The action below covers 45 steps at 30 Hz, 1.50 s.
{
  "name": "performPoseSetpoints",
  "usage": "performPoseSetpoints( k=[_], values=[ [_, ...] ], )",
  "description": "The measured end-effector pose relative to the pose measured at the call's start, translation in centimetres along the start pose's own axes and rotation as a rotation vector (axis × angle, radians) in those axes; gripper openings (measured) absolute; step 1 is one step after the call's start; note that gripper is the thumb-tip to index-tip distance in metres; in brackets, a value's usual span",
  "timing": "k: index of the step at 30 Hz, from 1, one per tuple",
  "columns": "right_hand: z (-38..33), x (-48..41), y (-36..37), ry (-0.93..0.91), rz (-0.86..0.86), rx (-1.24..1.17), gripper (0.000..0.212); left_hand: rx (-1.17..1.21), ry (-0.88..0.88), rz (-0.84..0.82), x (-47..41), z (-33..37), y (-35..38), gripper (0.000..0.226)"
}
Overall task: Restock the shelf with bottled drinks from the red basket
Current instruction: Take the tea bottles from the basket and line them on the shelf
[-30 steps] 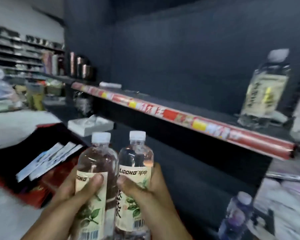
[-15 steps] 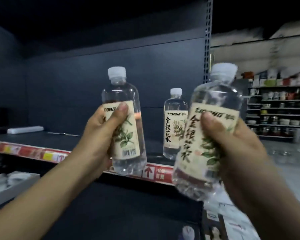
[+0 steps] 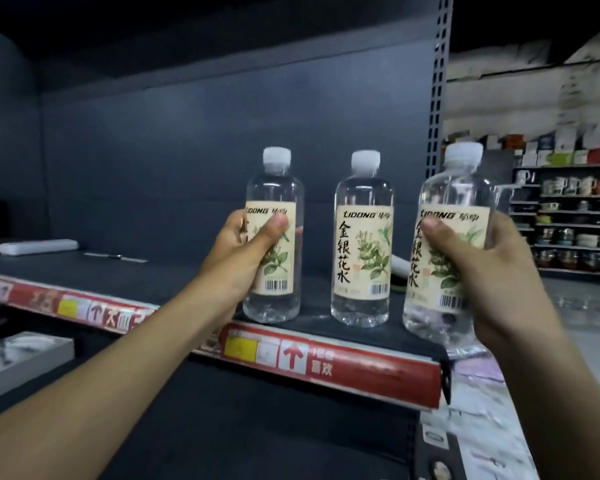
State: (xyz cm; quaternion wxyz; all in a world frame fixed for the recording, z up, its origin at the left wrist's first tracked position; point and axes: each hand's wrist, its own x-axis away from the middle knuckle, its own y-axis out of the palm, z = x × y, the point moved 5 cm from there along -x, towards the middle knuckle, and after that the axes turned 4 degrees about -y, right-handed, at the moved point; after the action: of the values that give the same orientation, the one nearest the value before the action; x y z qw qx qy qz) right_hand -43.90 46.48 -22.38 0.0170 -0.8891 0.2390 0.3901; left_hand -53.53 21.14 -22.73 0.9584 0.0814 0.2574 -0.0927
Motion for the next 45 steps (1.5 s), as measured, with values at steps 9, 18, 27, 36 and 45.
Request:
performPoseSetpoints(
  k=[9,18,27,36,45],
  values=[
    [1.8,-1.7,2.1,0.149,-0.351,-0.064,0.093,-0.121,-0.097,-0.081,-0.5,-1.7,0.3,0.066],
    [1.8,-0.8,3.1,0.238,-0.337,-0.122,0.069,-0.064,-0.168,-0.171,0.5,-2.1,0.1,0.083],
    [0.6,0.6,3.6,0.19,-0.276,-0.02,0.103,-0.155,-0.19,-0.205,0.9,-1.9,0.6,0.047],
    [-4.6,9.7,3.7,-0.368,-0.007,0.741,0.074,-1.166,0.063,-0.001,10.5,1.2,-2.1,0.071],
    [-2.0,28.3,17.4,-0.334,-0.752,0.611,0.049,-1.852,-0.112,0.156,32.4,0.9,-15.1,0.063]
  ],
)
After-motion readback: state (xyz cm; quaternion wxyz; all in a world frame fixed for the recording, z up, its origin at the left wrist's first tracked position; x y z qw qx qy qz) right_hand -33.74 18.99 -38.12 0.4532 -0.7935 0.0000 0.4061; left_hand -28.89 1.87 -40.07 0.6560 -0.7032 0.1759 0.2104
